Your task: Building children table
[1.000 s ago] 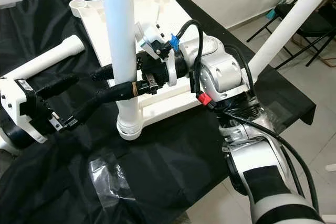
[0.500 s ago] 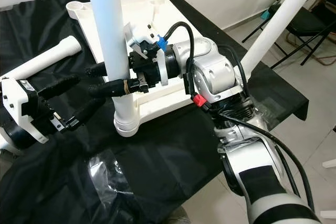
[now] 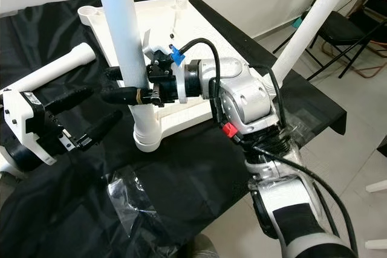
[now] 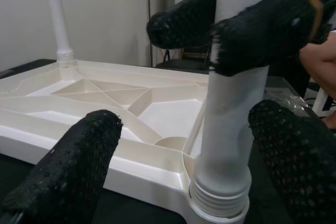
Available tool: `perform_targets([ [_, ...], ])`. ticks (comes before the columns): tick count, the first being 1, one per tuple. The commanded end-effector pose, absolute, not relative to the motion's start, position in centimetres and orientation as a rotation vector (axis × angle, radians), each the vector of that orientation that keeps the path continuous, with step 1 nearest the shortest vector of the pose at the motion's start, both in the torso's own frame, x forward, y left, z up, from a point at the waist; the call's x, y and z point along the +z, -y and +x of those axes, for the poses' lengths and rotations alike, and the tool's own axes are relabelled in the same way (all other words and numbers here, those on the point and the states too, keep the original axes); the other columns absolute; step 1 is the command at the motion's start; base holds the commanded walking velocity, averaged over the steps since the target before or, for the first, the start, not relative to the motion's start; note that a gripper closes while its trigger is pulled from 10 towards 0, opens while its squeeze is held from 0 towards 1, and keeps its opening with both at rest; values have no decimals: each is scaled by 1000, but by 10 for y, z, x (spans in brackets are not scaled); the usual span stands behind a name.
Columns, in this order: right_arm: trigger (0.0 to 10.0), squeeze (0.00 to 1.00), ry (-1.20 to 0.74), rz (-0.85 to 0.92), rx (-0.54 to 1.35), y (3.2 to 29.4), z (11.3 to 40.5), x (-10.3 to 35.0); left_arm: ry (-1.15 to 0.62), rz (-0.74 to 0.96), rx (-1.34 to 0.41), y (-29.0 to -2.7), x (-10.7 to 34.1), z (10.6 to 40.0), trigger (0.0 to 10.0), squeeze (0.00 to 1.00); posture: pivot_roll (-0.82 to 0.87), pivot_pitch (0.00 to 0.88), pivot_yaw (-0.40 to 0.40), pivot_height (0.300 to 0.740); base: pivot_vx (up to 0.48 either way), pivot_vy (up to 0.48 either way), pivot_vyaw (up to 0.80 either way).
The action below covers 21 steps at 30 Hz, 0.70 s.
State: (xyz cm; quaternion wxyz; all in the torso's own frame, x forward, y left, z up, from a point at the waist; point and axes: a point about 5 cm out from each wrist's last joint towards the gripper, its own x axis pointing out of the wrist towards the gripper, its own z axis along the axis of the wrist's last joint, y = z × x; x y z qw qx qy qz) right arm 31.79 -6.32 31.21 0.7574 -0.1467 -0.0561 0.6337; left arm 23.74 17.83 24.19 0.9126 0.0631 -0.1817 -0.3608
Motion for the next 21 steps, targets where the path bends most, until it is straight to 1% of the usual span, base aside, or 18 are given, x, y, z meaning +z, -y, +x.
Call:
perform_targets([
  [1,10000,0,59,-308,1332,67,322,299,378,121,-777,-172,242,235,10000,0,-11,239,-83,740,0,0,0],
  [9,10000,0,103,-272,1213,68,321,305,377,125,-783,-172,241,236,10000,0,-10,230,-79,740,0,0,0],
  [15,10000,0,114,-251,1170,67,319,308,377,125,-785,-172,241,236,10000,0,-9,229,-78,740,0,0,0],
  [18,10000,0,129,-212,1081,65,319,310,377,126,-789,-172,241,236,10000,0,-9,228,-74,740,0,0,0],
  [20,10000,0,129,-212,1081,65,319,310,377,126,-789,-172,241,236,10000,0,-9,228,-74,740,0,0,0],
  [21,10000,0,135,-191,1043,65,319,311,377,126,-792,-171,242,236,10000,0,-9,227,-71,740,0,0,0],
])
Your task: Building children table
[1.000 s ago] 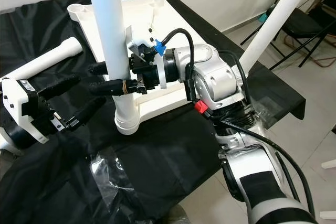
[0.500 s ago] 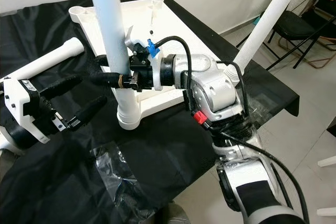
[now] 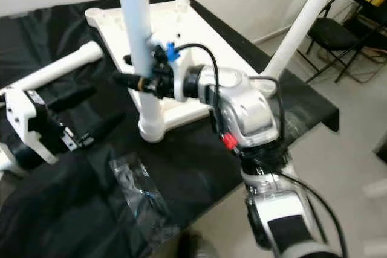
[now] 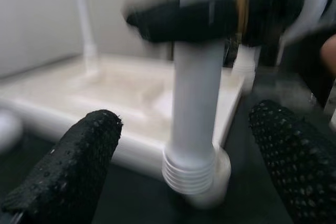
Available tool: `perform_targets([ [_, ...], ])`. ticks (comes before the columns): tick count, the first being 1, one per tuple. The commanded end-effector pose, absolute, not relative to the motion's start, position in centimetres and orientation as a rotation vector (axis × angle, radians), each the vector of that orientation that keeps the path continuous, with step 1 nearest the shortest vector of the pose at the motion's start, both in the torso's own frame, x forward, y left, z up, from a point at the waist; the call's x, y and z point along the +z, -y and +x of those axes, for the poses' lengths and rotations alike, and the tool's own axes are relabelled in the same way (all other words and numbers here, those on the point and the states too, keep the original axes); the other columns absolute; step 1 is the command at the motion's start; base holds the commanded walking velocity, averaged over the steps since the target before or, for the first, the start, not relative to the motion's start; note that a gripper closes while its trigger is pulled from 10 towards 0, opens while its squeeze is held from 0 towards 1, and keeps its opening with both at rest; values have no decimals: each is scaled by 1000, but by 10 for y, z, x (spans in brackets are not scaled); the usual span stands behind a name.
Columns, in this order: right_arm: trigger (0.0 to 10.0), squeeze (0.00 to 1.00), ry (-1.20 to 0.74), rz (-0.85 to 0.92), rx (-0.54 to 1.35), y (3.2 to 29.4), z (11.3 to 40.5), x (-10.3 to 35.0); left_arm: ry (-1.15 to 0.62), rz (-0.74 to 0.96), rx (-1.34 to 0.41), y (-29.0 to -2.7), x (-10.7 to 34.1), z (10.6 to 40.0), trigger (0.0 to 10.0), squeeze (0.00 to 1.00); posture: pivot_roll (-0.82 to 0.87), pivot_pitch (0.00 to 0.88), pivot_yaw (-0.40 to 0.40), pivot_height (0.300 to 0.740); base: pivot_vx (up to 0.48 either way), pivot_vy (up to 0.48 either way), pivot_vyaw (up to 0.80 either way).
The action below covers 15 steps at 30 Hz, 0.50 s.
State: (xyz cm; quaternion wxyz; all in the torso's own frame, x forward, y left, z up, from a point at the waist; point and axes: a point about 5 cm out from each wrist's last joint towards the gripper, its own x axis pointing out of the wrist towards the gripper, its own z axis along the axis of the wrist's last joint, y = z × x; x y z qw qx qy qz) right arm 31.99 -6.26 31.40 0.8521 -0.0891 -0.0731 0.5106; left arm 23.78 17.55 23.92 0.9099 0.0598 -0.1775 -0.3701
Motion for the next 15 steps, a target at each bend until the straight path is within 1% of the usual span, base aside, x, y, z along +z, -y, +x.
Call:
perform_targets([
  [1,10000,0,135,-191,1043,65,319,311,377,126,-792,-171,242,236,10000,0,-9,227,-71,740,0,0,0],
  [6,10000,0,151,-149,1005,60,316,312,377,126,-798,-171,242,237,10000,0,-9,226,-62,740,0,0,0],
  [11,10000,0,189,-135,982,63,315,322,378,129,-800,-171,243,238,10000,0,-9,223,-58,740,0,0,0],
  [15,10000,0,266,-125,1036,66,311,336,378,127,-802,-170,243,240,10000,0,-12,222,-57,740,0,0,0],
])
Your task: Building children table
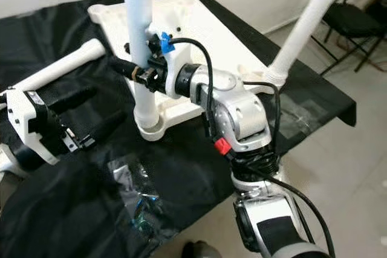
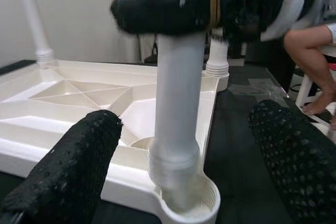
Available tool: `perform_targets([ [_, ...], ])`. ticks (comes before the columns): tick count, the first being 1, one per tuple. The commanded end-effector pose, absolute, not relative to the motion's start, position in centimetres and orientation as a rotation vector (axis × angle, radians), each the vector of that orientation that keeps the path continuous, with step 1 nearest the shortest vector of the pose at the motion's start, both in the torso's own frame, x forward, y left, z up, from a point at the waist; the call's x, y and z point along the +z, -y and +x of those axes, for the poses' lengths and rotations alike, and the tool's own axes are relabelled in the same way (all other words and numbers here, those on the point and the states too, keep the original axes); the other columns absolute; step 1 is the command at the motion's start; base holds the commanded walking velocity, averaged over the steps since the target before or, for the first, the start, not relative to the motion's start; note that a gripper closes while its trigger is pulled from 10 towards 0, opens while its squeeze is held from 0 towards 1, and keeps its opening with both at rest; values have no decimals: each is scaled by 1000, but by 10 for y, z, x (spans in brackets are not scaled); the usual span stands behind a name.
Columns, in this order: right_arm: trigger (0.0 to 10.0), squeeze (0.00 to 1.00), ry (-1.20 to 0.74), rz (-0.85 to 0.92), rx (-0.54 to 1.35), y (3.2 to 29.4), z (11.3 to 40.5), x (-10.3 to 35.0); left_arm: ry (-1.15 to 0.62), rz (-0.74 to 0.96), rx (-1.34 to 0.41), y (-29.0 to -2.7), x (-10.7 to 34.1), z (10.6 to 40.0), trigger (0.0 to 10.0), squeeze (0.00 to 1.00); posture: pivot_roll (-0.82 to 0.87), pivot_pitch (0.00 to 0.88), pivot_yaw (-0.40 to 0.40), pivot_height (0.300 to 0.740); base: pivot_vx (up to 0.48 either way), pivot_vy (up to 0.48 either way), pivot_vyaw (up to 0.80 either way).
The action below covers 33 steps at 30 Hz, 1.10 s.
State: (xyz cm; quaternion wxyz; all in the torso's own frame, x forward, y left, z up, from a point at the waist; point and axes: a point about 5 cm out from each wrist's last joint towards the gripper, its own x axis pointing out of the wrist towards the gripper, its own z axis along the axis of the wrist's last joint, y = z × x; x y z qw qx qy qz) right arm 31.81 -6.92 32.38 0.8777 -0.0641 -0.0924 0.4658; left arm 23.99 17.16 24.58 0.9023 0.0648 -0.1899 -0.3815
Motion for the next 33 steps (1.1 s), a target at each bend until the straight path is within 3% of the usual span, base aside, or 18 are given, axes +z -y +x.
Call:
perform_targets([
  [1,10000,0,266,-125,1036,66,311,336,378,127,-802,-170,243,240,10000,0,-12,222,-57,740,0,0,0],
  [2,10000,0,329,-115,1132,70,304,347,376,125,-803,-168,242,241,10000,0,-11,219,-57,740,0,0,0],
  [5,10000,0,327,-110,1175,74,303,350,375,124,-803,-167,241,242,10000,0,-14,217,-57,740,0,0,0],
  [13,10000,0,233,-278,1448,97,309,338,381,124,-803,-162,243,245,10000,0,-15,227,-65,740,0,0,0],
  [33,10000,0,234,-221,1582,77,332,338,350,111,-780,-164,241,231,10000,0,6,300,-87,740,0,0,0],
])
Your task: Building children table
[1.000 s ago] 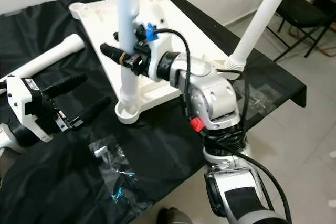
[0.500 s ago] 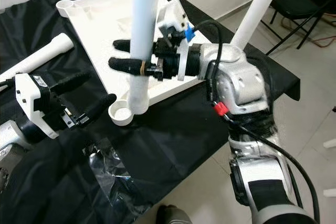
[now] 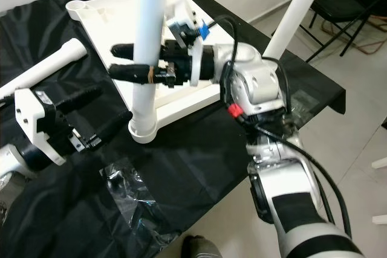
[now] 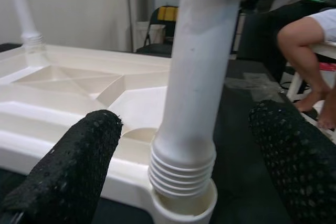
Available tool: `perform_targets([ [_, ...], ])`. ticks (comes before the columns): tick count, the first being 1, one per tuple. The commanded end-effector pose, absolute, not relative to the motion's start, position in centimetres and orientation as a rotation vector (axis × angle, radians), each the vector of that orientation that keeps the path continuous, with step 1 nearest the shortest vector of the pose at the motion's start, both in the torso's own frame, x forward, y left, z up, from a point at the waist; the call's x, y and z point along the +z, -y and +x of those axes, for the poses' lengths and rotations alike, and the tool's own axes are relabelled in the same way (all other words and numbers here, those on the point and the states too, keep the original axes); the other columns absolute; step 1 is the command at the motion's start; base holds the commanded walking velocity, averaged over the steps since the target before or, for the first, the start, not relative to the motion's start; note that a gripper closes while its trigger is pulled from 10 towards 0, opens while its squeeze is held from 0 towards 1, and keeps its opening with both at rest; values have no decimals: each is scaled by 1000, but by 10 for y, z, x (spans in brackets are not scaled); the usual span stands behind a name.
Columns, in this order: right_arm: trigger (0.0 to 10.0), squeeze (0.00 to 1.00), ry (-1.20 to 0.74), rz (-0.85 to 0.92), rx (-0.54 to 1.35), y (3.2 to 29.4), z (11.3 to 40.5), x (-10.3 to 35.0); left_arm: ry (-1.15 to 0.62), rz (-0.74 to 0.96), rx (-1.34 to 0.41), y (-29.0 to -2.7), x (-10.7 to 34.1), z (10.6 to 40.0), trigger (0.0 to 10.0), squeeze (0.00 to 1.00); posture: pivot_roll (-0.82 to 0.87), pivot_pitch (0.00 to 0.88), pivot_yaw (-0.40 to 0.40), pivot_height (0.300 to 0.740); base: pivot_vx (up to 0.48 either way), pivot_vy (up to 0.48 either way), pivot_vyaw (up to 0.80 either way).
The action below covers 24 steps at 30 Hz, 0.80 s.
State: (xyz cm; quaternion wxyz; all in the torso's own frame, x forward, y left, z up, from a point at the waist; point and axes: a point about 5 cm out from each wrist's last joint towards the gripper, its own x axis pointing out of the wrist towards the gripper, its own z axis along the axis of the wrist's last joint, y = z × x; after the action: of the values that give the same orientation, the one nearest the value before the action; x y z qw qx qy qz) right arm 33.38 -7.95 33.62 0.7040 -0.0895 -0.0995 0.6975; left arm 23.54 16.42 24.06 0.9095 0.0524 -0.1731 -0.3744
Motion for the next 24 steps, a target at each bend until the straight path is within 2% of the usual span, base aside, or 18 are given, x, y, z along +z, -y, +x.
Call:
perform_targets([
  [1,10000,0,234,-221,1582,77,332,338,350,111,-780,-164,241,231,10000,0,6,300,-87,740,0,0,0],
  [20,10000,0,133,-364,1711,72,335,326,350,107,-778,-162,242,229,10000,0,3,298,-99,740,0,0,0],
  [24,10000,0,222,-323,1868,70,330,337,353,105,-780,-162,244,229,10000,0,10,313,-96,740,0,0,0],
])
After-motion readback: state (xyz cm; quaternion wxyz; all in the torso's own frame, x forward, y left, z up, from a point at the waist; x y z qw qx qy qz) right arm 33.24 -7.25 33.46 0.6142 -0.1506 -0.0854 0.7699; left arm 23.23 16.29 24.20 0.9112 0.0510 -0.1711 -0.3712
